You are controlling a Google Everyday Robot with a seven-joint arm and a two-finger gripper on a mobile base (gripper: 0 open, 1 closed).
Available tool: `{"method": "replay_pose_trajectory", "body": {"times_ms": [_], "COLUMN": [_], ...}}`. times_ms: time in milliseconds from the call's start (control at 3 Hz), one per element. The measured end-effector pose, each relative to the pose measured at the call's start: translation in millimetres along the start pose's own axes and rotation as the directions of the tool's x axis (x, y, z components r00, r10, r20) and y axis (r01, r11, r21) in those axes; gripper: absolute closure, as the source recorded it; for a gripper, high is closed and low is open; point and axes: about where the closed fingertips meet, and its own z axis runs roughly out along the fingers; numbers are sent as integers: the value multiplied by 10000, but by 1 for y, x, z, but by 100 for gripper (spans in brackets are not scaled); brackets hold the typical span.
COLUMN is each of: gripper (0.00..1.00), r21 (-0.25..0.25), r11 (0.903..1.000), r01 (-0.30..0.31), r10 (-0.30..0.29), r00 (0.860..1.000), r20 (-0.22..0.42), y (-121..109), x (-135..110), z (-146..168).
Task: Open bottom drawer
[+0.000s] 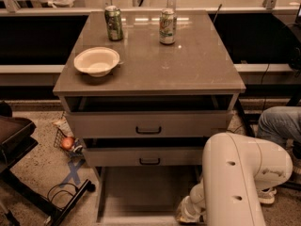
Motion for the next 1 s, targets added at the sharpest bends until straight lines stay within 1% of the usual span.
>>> {"method": "replay_pose_trajectory", "body": {"times_ms": [333, 667, 1000], "gripper": [5, 0, 0], "r21": [-24, -39, -39], "r11": [10000, 10000, 10000], "r01": [1, 1, 1], "r10": [-1, -1, -1], "r00": [10000, 10000, 10000], "r20": [5, 8, 8], "y": [1, 2, 2], "x": [0, -1, -1], "z": [1, 2, 2]}}
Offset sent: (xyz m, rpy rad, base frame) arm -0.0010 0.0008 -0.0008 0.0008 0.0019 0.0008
